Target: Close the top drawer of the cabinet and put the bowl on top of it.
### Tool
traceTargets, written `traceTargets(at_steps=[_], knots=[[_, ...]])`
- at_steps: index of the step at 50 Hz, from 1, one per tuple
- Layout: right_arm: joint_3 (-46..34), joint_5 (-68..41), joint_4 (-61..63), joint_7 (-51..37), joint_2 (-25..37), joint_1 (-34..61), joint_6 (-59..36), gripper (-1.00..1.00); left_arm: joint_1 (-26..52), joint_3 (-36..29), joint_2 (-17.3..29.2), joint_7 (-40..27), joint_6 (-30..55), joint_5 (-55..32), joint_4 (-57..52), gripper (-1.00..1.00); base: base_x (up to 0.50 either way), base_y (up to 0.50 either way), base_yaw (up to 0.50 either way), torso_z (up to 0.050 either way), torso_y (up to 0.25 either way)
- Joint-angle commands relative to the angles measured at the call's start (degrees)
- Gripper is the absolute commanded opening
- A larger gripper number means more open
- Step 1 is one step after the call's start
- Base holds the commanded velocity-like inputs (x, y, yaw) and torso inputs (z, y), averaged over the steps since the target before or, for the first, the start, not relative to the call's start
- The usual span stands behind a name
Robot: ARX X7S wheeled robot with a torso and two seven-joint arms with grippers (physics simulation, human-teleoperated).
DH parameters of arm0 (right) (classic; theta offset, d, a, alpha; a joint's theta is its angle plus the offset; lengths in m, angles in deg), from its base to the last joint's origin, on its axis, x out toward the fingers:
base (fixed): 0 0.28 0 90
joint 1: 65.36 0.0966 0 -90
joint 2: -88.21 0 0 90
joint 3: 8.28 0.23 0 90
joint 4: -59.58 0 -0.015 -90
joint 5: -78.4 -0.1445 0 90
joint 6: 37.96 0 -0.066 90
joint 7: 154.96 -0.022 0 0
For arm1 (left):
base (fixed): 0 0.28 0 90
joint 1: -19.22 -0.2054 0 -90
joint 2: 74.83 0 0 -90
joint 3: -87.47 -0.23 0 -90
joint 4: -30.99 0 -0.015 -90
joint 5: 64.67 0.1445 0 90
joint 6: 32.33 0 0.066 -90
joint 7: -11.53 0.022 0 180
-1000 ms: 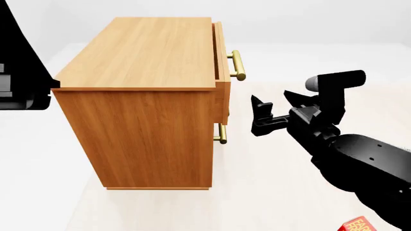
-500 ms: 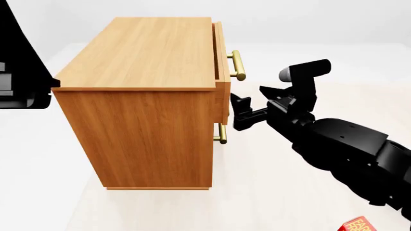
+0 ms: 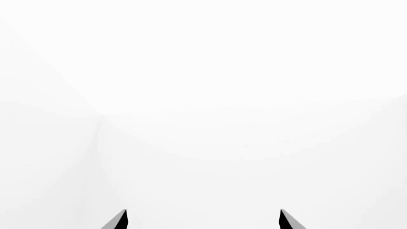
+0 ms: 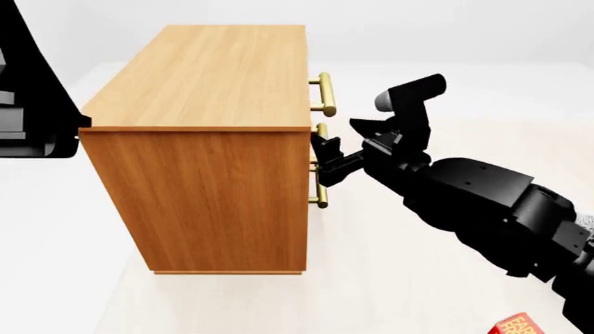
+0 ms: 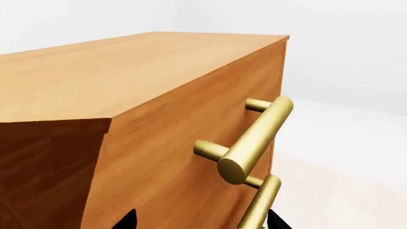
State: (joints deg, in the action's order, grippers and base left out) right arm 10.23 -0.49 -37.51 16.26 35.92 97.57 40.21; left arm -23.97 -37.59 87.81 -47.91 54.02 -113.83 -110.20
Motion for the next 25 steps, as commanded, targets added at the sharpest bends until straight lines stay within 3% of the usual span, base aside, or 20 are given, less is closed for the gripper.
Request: traceTargets(at_steps=[1, 14, 25], knots=[[0.0, 1.1, 1.7, 3.9, -1.8, 1.5, 0.1, 1.00, -0.3, 0.1, 0.0, 0.0, -0.2, 0.1, 0.0, 1.00, 0.00, 0.00, 0.00, 0.000, 0.000], [-0.1, 2.0, 3.4, 3.2, 0.9, 1.0, 0.2, 1.00, -0.6, 0.3, 0.3, -0.1, -0.3, 0.1, -0.2, 1.00, 0.00, 0.00, 0.00, 0.000, 0.001], [1.8, 1.9, 9.8, -1.1, 10.0, -0.1, 1.7, 1.00, -0.6, 0.2, -0.3, 0.0, 0.2, 0.2, -0.2, 1.00, 0.00, 0.00, 0.00, 0.000, 0.000]])
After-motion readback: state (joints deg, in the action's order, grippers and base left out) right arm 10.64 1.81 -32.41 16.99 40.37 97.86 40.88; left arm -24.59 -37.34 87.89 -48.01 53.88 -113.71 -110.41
